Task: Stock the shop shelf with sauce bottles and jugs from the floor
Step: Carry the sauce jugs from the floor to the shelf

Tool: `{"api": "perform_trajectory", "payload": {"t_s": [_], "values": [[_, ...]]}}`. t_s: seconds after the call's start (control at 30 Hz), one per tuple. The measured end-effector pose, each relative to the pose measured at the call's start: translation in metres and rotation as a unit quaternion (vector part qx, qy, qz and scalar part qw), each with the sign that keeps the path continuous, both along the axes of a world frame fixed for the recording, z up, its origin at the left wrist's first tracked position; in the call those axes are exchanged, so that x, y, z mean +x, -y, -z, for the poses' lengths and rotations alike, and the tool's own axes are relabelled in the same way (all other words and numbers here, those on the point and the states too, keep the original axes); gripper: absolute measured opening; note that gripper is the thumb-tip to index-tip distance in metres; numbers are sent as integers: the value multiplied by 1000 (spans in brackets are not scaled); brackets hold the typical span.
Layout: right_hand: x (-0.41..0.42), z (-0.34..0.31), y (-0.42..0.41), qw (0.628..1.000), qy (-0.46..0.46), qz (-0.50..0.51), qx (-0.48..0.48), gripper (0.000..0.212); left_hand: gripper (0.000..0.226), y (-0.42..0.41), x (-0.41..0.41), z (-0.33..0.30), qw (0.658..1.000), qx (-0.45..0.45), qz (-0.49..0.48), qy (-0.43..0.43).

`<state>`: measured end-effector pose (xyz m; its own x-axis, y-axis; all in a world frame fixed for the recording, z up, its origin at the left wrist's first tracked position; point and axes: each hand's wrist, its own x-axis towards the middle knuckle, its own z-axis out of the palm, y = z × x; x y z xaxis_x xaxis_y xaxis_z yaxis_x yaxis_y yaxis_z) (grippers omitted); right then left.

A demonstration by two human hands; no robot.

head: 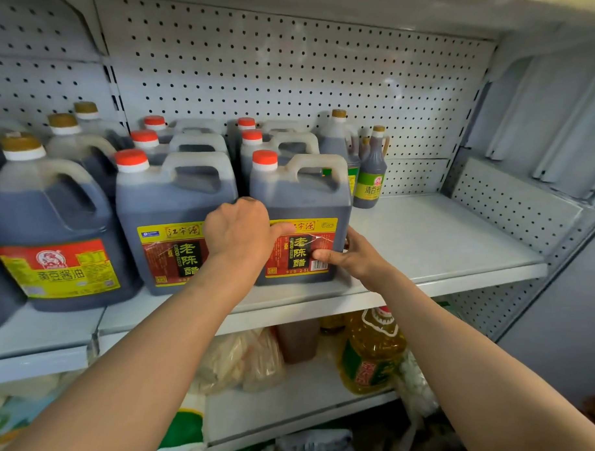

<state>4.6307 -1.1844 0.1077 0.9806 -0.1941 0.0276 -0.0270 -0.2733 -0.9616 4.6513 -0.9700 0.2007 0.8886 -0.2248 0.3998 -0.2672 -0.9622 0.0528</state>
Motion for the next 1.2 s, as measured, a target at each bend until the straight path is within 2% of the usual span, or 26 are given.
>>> {"api": "perform_trajectory", "payload": {"t_s": [0.17,0.33,0.4,0.5,0.6,0.7,0.83,1.03,1.2], "values": [[-6,-3,-6,1000,-15,13,-18,60,70,-5,-2,3,999,29,12,10],[-19,-5,-19,996,-13,75,-43,54,62,-11,2,6,997,46,49,-31],[-29,-6,-26,992,-27,107,-61,60,59,-14,2,13,995,42,72,-52],[-50,-7,-35,980,-42,153,-117,82,60,-21,1,21,990,39,117,-69],[-83,-6,-50,962,-54,203,-176,83,59,-33,-2,29,979,25,177,-94],[-121,-6,-69,939,-70,250,-227,83,55,-39,-5,47,947,-10,277,-160],[-183,3,-103,893,-98,321,-300,92,70,-50,-27,82,885,-59,397,-237],[-288,32,-180,847,-171,407,-296,91,83,-75,-79,130,816,-79,502,-276],[-371,43,-243,804,-247,465,-277,92,87,-89,-151,146,740,-63,582,-331]]}}
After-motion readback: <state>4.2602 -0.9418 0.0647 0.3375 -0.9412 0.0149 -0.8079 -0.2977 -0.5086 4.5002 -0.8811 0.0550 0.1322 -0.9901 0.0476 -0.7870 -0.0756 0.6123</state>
